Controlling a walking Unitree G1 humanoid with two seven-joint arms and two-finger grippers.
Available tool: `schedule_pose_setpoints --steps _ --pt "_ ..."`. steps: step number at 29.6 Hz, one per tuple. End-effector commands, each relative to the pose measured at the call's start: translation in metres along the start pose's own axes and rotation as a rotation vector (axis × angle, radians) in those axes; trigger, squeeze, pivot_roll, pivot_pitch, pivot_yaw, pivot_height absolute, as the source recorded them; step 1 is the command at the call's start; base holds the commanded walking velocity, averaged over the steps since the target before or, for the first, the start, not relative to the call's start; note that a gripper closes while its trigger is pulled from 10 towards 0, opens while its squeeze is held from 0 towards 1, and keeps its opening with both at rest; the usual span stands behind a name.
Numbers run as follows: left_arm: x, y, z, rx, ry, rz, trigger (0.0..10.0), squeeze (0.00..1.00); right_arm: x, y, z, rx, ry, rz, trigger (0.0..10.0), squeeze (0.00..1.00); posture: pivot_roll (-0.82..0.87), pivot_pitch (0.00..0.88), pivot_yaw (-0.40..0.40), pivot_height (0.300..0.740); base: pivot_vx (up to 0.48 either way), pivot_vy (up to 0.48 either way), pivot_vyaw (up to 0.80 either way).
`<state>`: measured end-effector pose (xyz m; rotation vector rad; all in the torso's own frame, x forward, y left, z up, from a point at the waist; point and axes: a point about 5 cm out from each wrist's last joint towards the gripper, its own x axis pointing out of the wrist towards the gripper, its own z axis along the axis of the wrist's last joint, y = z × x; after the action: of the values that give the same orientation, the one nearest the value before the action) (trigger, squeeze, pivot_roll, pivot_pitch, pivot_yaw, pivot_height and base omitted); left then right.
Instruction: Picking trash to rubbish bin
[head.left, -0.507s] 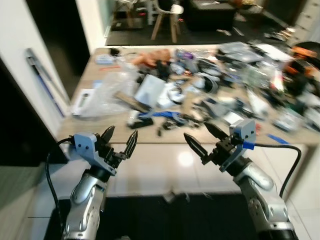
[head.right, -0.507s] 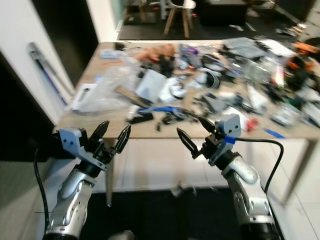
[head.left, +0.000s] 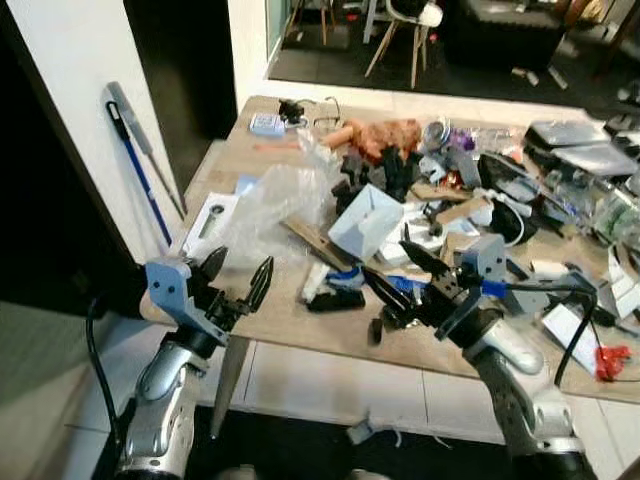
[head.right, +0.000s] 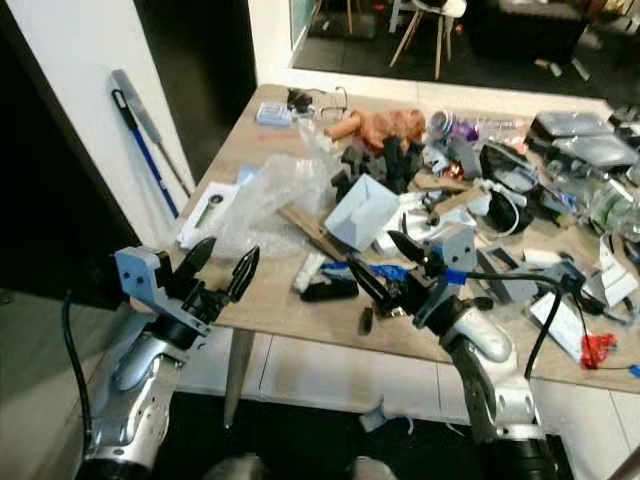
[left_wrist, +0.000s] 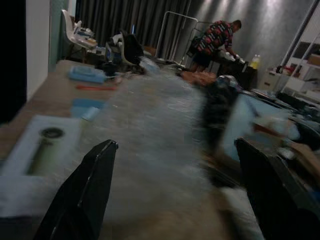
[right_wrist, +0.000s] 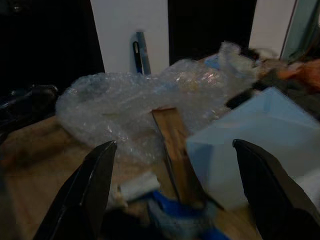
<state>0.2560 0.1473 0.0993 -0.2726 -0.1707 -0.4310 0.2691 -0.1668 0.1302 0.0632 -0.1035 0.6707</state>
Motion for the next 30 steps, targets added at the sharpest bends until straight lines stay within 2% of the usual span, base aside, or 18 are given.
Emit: schedule_pose_setpoints --steps 1,7,10,18,25,26,30 --pt "-0.002 0.001 -0.001 -0.027 -0.006 0.016 10.0 0.0 0.0 -0.001 0.003 -0.026 0.016 0.009 10.0 0.0 -0.01 0.0 -0.029 0.74 0.27 0.0 0.0" --pt "-0.001 0.0 0.0 -0.026 -0.016 -0.01 10.0 0.0 0.001 -0.012 0.011 -0.086 0.029 -0.046 10.0 0.0 -0.01 0.0 -0.034 0.74 0.0 0.0 0.0" --pt "-0.001 -0.001 0.001 -0.025 -0.016 -0.023 10.0 0.0 0.004 -0.024 0.027 -0.122 -0.008 -0.087 10.0 0.0 -0.01 0.0 -0.034 0.74 0.0 0.0 0.0" --pt "-0.002 -0.002 0.003 -0.015 -0.017 -0.061 10.0 0.0 0.01 -0.033 0.038 -0.128 -0.015 -0.123 10.0 0.0 -0.02 0.0 -0.032 0.74 0.0 0.0 0.0" --pt "-0.001 -0.001 0.009 0.014 -0.022 -0.134 10.0 0.0 0.02 -0.044 0.035 -0.203 0.09 -0.183 10.0 0.0 -0.02 0.0 -0.022 0.74 0.0 0.0 0.0" --pt "-0.003 0.0 0.011 0.032 -0.02 -0.158 10.0 0.0 0.025 -0.053 0.037 -0.212 0.129 -0.223 10.0 0.0 -0.02 0.0 -0.015 0.74 0.0 0.0 0.0" --pt "-0.005 -0.002 0.015 0.042 -0.026 -0.191 10.0 0.0 0.03 -0.061 0.043 -0.224 0.161 -0.245 10.0 0.0 -0.01 0.0 -0.013 0.74 0.0 0.0 0.0"
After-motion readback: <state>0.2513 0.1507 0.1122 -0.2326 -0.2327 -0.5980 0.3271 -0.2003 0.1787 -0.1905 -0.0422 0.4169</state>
